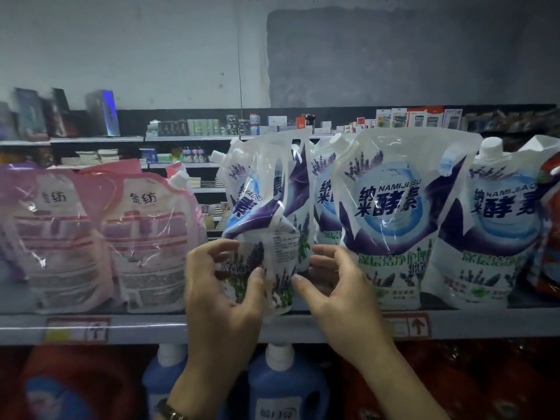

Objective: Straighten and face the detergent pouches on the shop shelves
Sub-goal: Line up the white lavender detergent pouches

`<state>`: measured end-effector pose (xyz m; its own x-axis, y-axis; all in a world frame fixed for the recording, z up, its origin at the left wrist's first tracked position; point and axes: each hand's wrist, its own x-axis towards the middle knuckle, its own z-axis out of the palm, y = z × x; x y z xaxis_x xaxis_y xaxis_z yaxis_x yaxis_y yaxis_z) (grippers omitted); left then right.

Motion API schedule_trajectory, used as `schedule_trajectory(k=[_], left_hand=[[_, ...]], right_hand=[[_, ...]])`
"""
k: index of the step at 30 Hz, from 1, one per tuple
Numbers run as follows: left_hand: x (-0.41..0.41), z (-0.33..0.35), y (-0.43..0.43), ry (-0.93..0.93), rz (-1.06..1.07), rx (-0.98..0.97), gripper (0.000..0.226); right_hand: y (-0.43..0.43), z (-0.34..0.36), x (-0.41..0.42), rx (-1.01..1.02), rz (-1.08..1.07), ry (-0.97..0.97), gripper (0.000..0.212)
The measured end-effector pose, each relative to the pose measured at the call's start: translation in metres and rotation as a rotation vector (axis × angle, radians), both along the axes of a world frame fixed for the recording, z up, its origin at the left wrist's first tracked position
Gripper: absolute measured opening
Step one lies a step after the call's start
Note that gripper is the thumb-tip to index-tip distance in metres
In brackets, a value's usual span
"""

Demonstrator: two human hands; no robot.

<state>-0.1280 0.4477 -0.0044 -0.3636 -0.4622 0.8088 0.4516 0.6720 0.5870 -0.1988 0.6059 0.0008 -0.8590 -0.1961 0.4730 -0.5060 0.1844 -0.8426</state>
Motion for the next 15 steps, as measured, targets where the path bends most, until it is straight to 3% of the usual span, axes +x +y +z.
schedule_trajectory(k=[2,6,9,15], left_hand=[[-0.007,-0.005,-0.01,-0.048,-0.006,0.055,0.041],[-0.021,-0.009,-0.02,-0.085,-0.278,0.246,0.053],[-0.029,-0.006,-0.022,-0.141,-0.351,0.299,0.063],[-0.045,-0.003,-0.039,-0.214,-0.428,0.323,0.075]], right_hand=[[-0.005,-0.001,-0.003,0.002,0.01,0.005,0.057],[-0.014,0.0,-0.006,0.027,0.054,0.009,0.083],[-0.02,0.005,-0.009,0.065,0.08,0.012,0.099],[-0.031,0.015,-0.012,0.055,0.121,-0.013,0.105]])
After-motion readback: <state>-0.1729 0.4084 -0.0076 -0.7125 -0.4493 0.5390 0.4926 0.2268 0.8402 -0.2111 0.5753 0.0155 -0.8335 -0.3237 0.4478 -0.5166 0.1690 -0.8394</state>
